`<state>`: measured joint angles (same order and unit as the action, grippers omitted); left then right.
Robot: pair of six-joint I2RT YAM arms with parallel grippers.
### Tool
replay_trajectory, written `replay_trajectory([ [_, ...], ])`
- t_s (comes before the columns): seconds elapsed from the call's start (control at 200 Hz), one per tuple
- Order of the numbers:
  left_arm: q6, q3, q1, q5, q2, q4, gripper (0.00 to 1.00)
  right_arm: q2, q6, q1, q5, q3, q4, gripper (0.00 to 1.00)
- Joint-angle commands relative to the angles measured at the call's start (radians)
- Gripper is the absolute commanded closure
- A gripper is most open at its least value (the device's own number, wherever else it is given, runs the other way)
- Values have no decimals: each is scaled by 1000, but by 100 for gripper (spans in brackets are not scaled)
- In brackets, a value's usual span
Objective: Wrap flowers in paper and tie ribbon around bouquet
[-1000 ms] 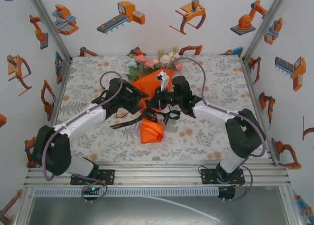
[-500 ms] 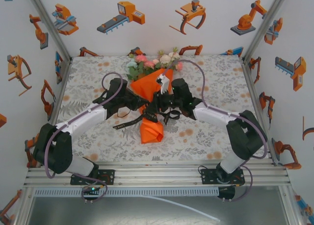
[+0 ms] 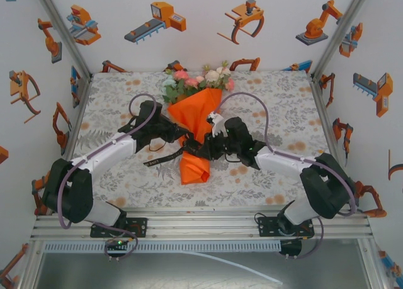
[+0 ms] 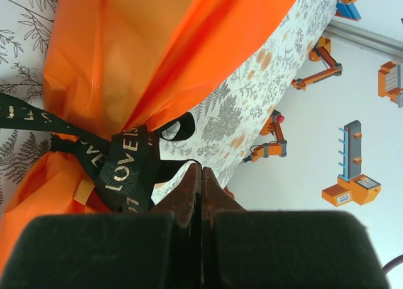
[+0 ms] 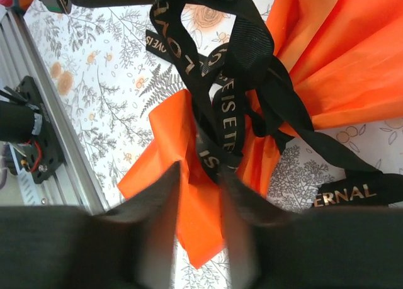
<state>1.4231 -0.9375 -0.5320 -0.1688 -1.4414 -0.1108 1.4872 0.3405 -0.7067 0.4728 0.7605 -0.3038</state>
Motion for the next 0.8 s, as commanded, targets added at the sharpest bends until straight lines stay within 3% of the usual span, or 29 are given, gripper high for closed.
replay_trajectory([
  [0.0,-19,-8,18,13,23,-56,100,-18,-28,-8,-9,15,-26,91],
  [0.075,-36,-2,42,20,43,-90,100,-48,-64,-8,-43,14,11,100],
  [0.315,-116,2,108,42,103,-196,100,-117,-175,-8,-141,25,109,100],
  [0.411,-139,7,114,62,127,-217,100,-120,-212,-8,-114,40,128,100],
  [0.476,-138,9,113,56,130,-210,99,-93,-200,-8,-62,54,116,67],
  [0.521,-136,9,114,48,126,-206,99,-69,-176,-10,-38,57,87,56],
  [0.641,-127,9,114,36,116,-191,99,-14,-104,-22,-14,62,-36,49],
  [0.796,-125,8,112,29,107,-185,99,54,-104,-33,-24,102,-69,50],
])
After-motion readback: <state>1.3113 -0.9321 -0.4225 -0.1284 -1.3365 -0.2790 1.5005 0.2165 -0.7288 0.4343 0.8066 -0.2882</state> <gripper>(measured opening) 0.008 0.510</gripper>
